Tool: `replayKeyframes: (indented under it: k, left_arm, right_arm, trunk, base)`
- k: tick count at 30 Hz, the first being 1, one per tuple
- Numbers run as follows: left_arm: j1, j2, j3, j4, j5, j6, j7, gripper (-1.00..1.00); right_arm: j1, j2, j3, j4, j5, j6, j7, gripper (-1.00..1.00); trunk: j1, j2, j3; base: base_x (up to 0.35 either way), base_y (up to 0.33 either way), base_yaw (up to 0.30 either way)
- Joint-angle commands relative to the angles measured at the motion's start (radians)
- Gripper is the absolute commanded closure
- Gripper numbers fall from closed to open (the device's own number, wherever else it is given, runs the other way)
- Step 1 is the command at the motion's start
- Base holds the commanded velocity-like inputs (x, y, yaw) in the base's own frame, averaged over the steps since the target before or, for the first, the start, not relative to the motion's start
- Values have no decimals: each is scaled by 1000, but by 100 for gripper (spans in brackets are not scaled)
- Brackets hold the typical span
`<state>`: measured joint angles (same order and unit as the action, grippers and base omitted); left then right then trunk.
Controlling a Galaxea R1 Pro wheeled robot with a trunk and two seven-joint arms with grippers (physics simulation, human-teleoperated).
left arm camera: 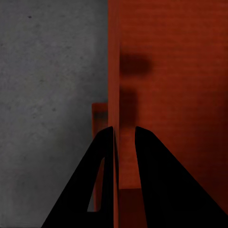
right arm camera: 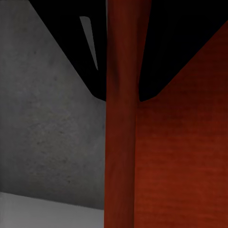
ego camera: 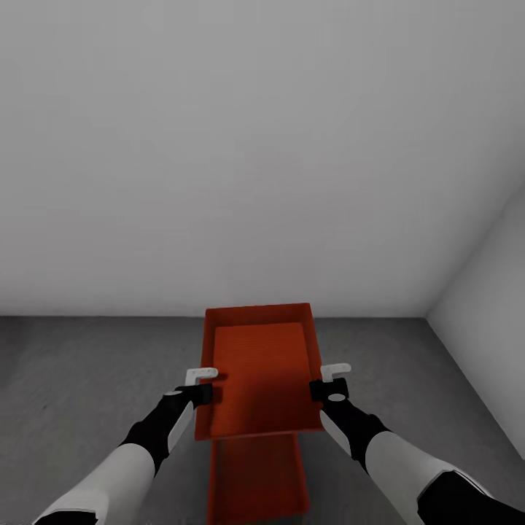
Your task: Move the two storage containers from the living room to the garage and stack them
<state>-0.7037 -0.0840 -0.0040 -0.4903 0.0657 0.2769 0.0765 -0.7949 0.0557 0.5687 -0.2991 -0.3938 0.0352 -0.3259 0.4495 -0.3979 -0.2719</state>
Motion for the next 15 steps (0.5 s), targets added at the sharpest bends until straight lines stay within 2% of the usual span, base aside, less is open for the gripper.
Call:
replayKeyframes:
  k: [1,15]
  left_arm:
    - [0,0,-18,-5,9,5,11,100]
    - [0,-1,-18,-4,9,20,10,100]
  right_arm:
    - [-1,0,13,1,-27,45,-8,100]
    - [-1,0,13,1,-27,45,-8,100]
  trunk:
    - [1,-2,-3]
    - [1,-2,-26]
  base:
    - [0,0,0]
    - [0,0,0]
